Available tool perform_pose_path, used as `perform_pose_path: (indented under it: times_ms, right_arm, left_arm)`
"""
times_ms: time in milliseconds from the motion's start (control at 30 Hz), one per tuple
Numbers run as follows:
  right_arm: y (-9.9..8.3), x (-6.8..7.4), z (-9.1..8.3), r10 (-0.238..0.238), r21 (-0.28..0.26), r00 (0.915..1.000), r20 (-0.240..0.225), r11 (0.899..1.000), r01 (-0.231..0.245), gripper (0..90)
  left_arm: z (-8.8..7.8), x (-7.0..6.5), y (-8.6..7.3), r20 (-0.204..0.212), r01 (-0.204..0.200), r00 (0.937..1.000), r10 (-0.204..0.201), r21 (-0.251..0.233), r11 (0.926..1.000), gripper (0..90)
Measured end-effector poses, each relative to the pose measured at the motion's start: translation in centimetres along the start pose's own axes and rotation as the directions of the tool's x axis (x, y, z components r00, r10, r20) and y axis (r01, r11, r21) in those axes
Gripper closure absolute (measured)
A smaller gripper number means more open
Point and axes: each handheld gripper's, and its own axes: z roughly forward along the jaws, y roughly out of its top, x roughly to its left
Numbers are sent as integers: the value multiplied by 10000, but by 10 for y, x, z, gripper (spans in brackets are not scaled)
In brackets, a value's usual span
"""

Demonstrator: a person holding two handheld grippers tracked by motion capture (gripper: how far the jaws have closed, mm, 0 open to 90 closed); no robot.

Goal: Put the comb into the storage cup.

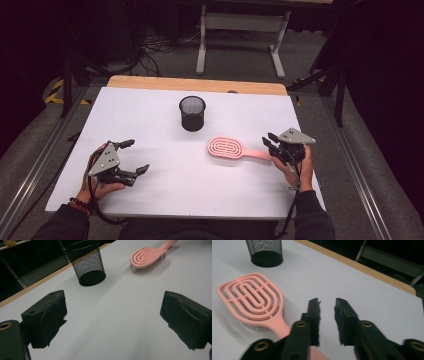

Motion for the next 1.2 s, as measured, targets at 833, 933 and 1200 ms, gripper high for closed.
perform_pose_path:
  times_ms: [833,933,1200]
  right_arm:
    - [-25,-18,48,957,2850,9954,57,9540,-933,898]
    - [-26,-16,48,906,3064,9958,-156,9484,-815,898]
    - [-27,-9,41,885,3249,9945,-556,9434,-658,898]
  left_arm:
    - [0,1,-2,-175,38,9998,-38,-40,10000,91]
    - [0,1,-2,-188,-9,9998,9,-25,10000,91]
    - [-1,1,-1,-199,-68,9998,68,-2,10000,87]
